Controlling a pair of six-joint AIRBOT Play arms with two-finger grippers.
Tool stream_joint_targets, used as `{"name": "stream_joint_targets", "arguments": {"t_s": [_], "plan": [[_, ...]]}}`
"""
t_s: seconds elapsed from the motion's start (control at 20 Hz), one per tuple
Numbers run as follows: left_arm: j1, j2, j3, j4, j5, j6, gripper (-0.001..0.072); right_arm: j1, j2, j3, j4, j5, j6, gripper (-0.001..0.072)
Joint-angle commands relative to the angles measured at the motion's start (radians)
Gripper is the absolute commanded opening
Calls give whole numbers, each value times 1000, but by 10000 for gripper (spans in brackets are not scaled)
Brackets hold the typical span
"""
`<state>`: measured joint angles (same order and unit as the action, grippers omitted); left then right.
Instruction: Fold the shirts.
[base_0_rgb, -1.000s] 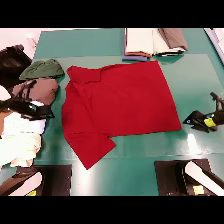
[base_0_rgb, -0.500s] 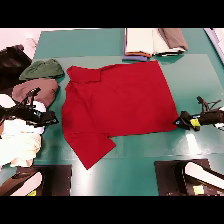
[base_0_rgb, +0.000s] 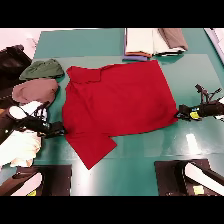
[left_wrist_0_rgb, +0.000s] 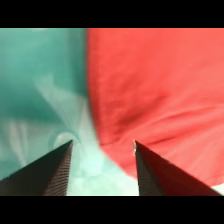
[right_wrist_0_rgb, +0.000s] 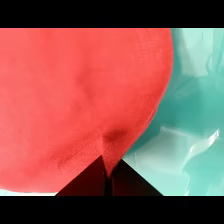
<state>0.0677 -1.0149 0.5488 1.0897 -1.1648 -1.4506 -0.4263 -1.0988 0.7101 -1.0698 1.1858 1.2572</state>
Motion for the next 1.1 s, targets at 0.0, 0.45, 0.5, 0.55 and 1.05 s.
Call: {"name": "stream_joint_targets", "arguments": {"t_s": [0.0, 0.45, 0.5, 0.55, 1.05], "plan": [[-82, -2, -79, -78, 75, 4, 457, 7, 10, 7, -3, 17, 3, 15], [-129, 88, 162, -75, 87, -37, 23, 7, 129, 57, 64, 23, 2, 15], [-120, 130, 263, -66, 87, -38, 23, 7, 165, 111, 95, 38, 2, 14], [-106, 171, 368, -58, 87, -38, 23, 7, 198, 185, 134, 51, 2, 14], [-44, 296, 1493, 73, 104, -43, 22, -69, 384, 1038, 202, 55, 10, 14]]}}
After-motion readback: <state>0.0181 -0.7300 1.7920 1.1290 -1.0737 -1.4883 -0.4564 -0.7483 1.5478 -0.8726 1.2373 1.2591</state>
